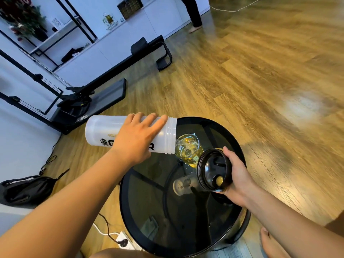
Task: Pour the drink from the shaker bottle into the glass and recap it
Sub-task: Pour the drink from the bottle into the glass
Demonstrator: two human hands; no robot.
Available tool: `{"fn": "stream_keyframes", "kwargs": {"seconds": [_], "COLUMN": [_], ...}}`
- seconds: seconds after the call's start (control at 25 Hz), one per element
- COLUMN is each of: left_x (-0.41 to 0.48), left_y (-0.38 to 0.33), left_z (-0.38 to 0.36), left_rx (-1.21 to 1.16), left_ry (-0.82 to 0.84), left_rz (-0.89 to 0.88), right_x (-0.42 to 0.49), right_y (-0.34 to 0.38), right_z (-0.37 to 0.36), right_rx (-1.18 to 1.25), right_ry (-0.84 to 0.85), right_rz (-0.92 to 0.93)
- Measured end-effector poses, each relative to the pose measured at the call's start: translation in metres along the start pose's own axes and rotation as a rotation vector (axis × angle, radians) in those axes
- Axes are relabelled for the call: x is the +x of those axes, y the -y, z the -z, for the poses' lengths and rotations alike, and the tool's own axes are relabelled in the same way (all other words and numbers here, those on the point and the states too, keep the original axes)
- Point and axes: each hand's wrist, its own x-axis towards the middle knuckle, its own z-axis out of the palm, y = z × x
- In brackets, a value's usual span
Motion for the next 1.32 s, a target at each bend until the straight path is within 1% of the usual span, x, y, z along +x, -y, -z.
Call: {"fn": "stream_keyframes", "kwargs": {"seconds": [0.28,0.48,0.88,1.2,1.32], "left_x": [0.009,0.011,0.01,0.009,0.007], "left_y": [-0.009,-0.013,-0.011,-0.013,-0.016], "left_z": [0.01,0.014,0.007,0.003,0.002], "left_rx": [0.213,0.227,0.137,0.024,-0.042], "left_ry": [-0.042,-0.095,-0.143,-0.151,-0.12], "left_rz": [-0.163,-0.196,-0.14,-0.031,0.016], "right_x": [0.002,0.001,-0.001,-0.001,-0.002], "right_y": [0.0,-0.001,0.0,0.0,0.001], "right_z": [0.0,0.0,-0.003,-0.002,-0.002], "right_rx": [-0.006,-0.001,-0.008,-0.023,-0.03], "right_ry": [-0.011,-0.011,-0.002,-0.001,0.0], "right_rz": [0.004,0.006,0.0,-0.005,-0.006]}}
